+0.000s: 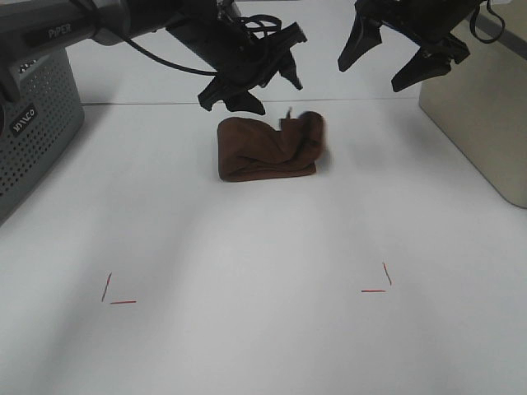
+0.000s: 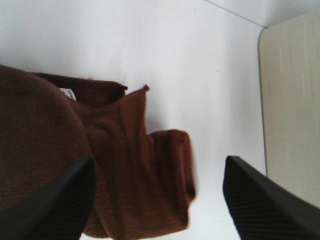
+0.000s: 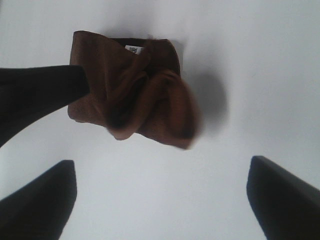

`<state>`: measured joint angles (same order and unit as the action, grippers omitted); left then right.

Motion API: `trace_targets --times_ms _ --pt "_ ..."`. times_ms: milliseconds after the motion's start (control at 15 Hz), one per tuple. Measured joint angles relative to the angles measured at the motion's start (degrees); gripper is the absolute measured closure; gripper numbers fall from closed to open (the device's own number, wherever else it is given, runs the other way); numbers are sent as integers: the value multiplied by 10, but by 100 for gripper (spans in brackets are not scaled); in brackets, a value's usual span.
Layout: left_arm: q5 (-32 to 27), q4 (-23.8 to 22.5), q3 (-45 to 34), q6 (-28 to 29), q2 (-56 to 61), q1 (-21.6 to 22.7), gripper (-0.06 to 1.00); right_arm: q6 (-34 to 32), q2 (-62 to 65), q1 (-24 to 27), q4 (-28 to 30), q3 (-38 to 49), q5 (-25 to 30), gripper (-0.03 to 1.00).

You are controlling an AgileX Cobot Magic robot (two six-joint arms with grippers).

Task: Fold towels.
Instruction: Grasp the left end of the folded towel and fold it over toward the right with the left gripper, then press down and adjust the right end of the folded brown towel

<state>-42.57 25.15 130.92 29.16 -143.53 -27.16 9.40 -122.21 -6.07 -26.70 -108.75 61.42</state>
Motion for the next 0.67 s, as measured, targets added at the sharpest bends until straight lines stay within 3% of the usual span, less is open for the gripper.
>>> trace_targets --times_ms 200,333,400,667 --pt "3 -4 0 -15 11 2 20 1 1 0 -5 0 1 10" --pt "-13 -30 0 -48 34 24 20 22 0 -5 -48 0 -1 10" --pt "-42 -69 0 -60 57 57 20 67 -16 -28 -123 0 -1 10" --pt "-96 -112 0 -64 77 102 20 178 -86 -77 -282 0 -9 10"
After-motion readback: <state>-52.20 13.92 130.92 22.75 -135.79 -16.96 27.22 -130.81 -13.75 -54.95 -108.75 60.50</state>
